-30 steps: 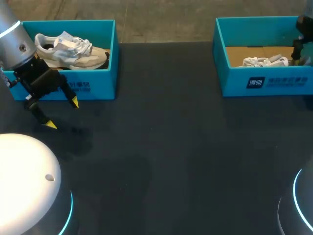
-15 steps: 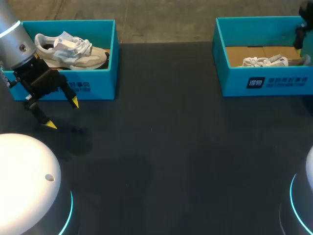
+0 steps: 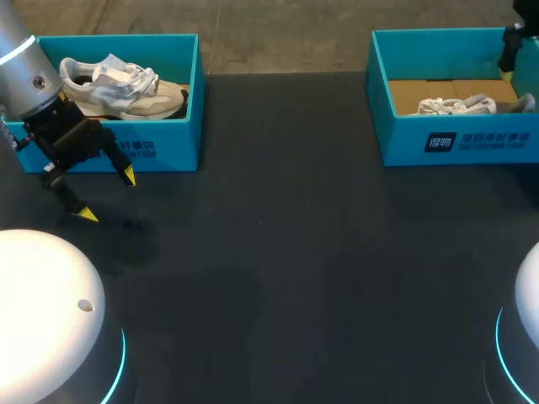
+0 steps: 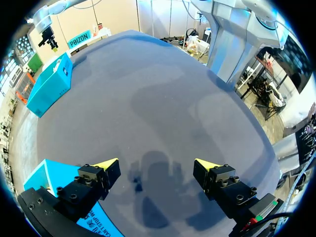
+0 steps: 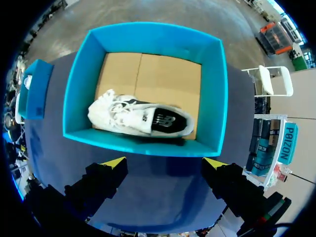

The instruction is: Take the shoe out of the shoebox, open the shoe tongue, remove and reinsert the insole, then place the shoe into the shoebox

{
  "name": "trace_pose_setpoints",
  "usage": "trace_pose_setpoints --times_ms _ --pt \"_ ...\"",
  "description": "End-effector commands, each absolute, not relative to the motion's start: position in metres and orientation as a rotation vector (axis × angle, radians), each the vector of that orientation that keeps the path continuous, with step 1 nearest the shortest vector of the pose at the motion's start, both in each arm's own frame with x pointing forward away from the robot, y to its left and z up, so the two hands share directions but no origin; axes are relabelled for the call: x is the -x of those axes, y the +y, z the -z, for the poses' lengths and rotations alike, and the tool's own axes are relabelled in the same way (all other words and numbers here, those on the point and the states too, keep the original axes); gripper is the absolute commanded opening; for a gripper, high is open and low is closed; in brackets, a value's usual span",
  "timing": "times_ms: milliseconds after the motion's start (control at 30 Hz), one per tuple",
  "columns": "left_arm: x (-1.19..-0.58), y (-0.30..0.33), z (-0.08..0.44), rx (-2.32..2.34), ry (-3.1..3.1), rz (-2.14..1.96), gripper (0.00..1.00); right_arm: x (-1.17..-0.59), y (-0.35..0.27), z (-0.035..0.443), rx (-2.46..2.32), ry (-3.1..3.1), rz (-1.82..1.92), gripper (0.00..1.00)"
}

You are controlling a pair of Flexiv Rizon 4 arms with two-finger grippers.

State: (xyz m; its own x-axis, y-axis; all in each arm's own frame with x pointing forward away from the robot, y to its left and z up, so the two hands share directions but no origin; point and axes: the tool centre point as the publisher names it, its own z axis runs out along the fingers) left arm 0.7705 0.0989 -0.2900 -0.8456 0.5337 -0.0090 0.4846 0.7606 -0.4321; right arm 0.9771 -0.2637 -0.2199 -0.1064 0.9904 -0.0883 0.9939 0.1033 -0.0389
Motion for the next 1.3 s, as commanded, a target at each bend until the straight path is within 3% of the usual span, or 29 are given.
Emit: trace_pose_setpoints --times_ms 33,567,1067,1300 --pt "-0.77 0.099 0.29 0.825 -2.839 -0.645 1.0 -0.956 -0.251 0.22 -2.086 2.281 0.117 1.0" --pt "-0.77 0.099 0.29 0.825 -2.839 -0.645 1.0 -0.928 -0.204 0.212 -2.239 2.17 0.117 1.0" --pt "-0.77 0.099 0.29 0.825 -2.839 -0.645 1.0 -0.924 -0.198 0.21 -2.266 2.146 0.097 1.0" --pt "-0.806 0.133 0.263 1.124 -2.801 -0.705 1.0 -0.924 -0.198 0.21 -2.266 2.146 0.097 1.0"
